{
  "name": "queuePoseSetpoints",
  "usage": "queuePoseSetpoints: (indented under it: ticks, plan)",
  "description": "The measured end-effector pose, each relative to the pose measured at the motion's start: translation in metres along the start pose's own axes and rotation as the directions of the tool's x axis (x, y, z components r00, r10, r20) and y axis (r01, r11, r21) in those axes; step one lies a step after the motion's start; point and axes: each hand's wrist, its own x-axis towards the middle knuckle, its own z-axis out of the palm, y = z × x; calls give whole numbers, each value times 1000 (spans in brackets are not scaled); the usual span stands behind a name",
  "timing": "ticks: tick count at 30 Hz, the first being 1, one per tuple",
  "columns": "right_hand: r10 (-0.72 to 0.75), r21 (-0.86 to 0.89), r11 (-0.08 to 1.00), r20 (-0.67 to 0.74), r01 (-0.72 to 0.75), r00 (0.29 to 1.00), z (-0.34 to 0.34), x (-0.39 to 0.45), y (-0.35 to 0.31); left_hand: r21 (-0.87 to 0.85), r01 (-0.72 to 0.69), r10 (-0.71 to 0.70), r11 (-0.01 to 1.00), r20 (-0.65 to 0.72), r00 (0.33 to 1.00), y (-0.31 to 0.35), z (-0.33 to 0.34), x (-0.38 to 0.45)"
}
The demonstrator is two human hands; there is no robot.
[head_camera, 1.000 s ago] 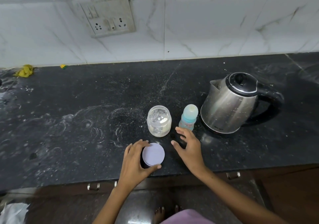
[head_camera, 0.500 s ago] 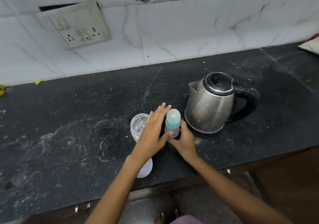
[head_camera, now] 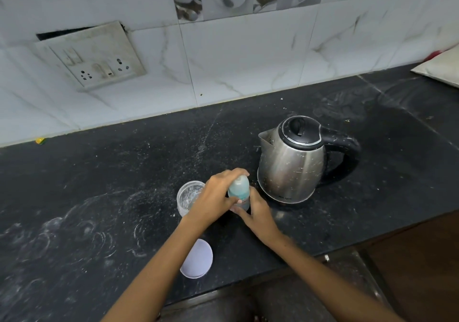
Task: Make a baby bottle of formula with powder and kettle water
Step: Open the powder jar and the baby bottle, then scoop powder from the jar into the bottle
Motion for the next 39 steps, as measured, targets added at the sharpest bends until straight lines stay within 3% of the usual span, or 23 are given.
queuePoseSetpoints:
  ticks: [6, 8, 11, 13, 16, 20, 26, 29, 33, 39]
  plan:
    - [11, -61, 998, -101, -17, 995, 1, -4, -2, 166, 272, -235, 948, -209, 949, 19, 14, 0]
    - [19, -72, 997, -97, -26, 995, 0, -5, -3, 173, 236, -220, 956, -108, 970, 20, 13, 3]
    - [16, -79, 997, -95, -24, 995, -3, -4, -3, 11, 149, -150, 989, 113, 982, 17, 1, 6]
    - [9, -74, 997, -97, -16, 995, -3, -4, -5, -1, 124, -123, 992, 123, 985, 13, -3, 6]
    - [43, -53, 997, -137, -50, 990, -1, -4, -7, 55, 165, -163, 985, -41, 986, 20, 3, 2]
    - [118, -11, 993, -160, -121, 980, 2, -2, -8, 85, 312, -275, 946, -294, 915, 36, 9, 2]
    - [108, 57, 993, -99, -102, 989, -6, -4, -7, 20, 211, -188, 977, -374, 908, 47, -4, -19]
    - [105, 84, 992, -105, -96, 989, -15, -17, -1, 18, 135, -123, 991, -309, 943, 47, 9, -54]
    - [97, 11, 995, -106, -97, 990, -30, -35, 11, 156, 91, -80, 984, -74, 994, 36, 42, -92]
    - [25, -43, 999, -87, -29, 996, -40, -48, 6, 307, 89, -132, 947, 121, 984, 17, 74, -99]
